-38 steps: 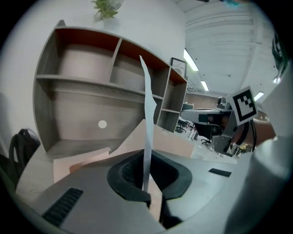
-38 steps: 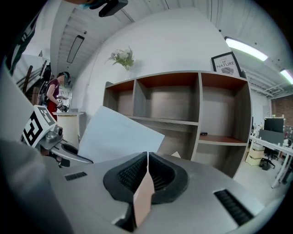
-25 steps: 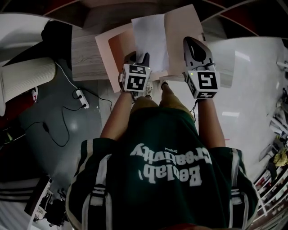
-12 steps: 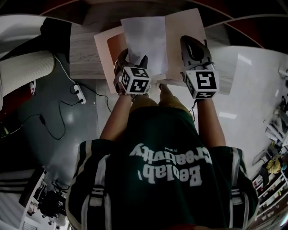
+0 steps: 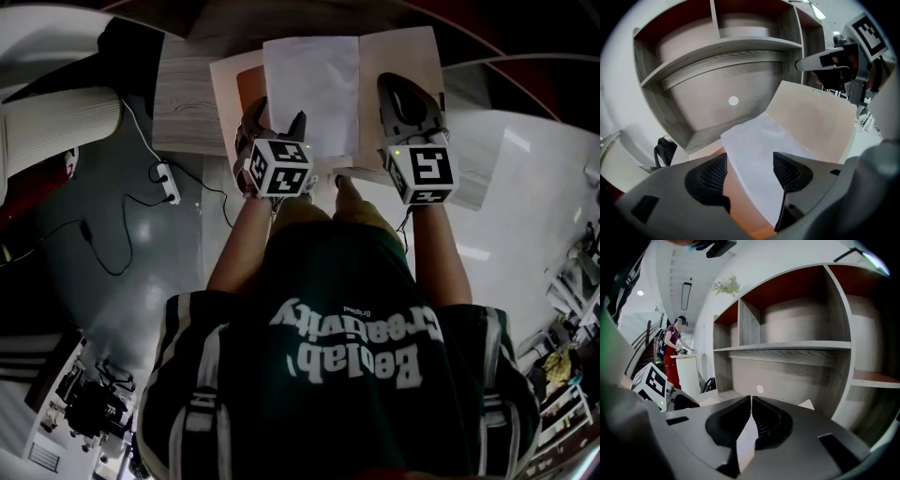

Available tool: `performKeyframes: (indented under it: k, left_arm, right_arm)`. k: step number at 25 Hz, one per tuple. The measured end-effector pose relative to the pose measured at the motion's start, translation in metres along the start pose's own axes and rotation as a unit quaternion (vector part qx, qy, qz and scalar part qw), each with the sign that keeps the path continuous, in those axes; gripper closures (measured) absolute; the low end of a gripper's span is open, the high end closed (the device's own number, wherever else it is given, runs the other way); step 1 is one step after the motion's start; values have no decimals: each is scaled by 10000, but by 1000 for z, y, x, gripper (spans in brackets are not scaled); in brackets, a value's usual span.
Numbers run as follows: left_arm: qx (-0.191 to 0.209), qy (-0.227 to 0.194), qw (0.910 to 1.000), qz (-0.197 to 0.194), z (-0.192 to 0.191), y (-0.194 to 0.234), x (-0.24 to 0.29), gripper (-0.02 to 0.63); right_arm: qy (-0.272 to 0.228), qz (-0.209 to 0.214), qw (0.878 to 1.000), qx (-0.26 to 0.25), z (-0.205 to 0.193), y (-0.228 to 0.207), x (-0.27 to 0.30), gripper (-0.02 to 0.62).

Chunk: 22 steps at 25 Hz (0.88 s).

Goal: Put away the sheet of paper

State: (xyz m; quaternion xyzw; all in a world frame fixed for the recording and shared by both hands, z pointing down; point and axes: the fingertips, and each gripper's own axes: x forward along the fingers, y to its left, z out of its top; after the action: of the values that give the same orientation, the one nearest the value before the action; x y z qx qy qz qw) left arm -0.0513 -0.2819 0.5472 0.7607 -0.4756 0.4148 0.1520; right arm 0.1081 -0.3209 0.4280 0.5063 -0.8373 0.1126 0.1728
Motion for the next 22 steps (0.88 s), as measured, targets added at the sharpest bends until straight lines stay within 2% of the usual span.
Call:
performKeyframes:
  k: [3, 5, 7, 8, 11, 16, 22]
  left_arm:
    - [-21, -23, 10000, -65, -1, 1, 13, 297]
    - [-46, -66, 10000, -37, 1, 4, 23, 391]
    - [-57, -124, 9999, 33, 5, 7, 33, 555]
    - [-68, -145, 9999, 20, 7, 8, 38, 580]
    - [-114, -173, 9997, -134, 14, 8, 58, 588]
    - [-16, -105, 9997, -207, 20, 9, 90, 588]
    - [-109, 304, 9987, -385, -2, -1, 120, 588]
  right_arm:
    - [-87, 49, 9999, -20, 3, 2, 4, 558]
    - [-13, 68, 10000, -31, -1, 1, 5, 558]
    - [151, 60, 9999, -34, -8, -3, 3, 558]
    - [175, 49, 9998, -33, -10, -6, 3, 558]
    - [91, 20, 10000, -29, -9, -10, 6, 558]
    - [228, 20, 9997, -33, -20, -16, 6, 558]
    - [296, 37, 9996, -33, -26, -20, 11, 558]
